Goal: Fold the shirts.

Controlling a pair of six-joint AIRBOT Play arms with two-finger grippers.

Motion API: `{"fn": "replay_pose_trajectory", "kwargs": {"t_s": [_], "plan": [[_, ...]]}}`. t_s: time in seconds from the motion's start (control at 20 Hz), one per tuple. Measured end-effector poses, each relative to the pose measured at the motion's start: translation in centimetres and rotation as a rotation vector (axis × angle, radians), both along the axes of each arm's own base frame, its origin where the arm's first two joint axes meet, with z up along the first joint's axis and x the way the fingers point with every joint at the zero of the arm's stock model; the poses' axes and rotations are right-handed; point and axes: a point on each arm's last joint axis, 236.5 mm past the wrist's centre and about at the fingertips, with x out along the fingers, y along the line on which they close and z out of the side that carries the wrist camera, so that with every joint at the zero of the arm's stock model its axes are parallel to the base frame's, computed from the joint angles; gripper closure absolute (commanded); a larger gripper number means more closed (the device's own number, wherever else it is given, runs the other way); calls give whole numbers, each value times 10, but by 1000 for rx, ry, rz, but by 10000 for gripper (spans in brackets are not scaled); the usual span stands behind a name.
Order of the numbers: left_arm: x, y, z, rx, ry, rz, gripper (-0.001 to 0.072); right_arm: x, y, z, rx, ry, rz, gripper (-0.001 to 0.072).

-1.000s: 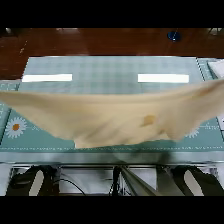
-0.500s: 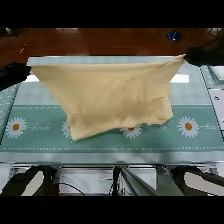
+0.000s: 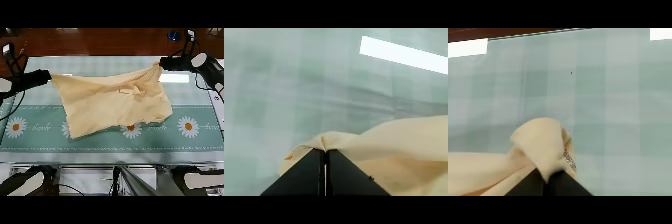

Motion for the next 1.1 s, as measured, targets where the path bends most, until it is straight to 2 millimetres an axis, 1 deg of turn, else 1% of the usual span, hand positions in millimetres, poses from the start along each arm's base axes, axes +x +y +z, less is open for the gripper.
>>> {"fn": "replay_pose_trajectory", "kwargs": {"t_s": [0.25, 0.4, 0.45, 0.5, 0.55, 0.6, 0.65, 0.7, 0.8, 0.9, 0.95, 1.0, 1.1], "plan": [[-11, -12, -45, -24, 146, -46, 683, -7, 1, -20, -40, 56, 32, 688], [-25, -24, -65, -44, 236, -90, 682, -18, 4, -31, -48, 116, 58, 680], [-29, -29, -70, -49, 261, -105, 676, -22, 5, -34, -45, 136, 63, 576], [-34, -33, -74, -54, 283, -119, 628, -26, 7, -37, -42, 158, 68, 442], [-35, -35, -74, -57, 294, -128, 508, -30, 8, -38, -39, 175, 76, 399], [-37, -38, -73, -61, 303, -139, 295, -33, 8, -35, -38, 186, 83, 381], [-37, -38, -69, -66, 309, -147, 191, -34, 8, -27, -39, 185, 90, 340], [-36, -36, -61, -71, 313, -153, 190, -36, 5, -18, -48, 182, 99, 328], [-37, -27, -41, -83, 323, -163, 190, -34, -13, 14, -100, 142, 96, 328], [-50, -14, -26, -93, 363, -171, 190, -35, -43, 49, -168, 99, 70, 328], [-59, -8, -21, -100, 385, -170, 190, -36, -63, 67, -202, 76, 41, 328], [-74, -3, -20, -104, 426, -176, 189, -41, -83, 78, -225, 74, 13, 328], [-107, 0, -24, -123, 504, -192, 183, -55, -120, 87, -247, 100, -48, 328]]}}
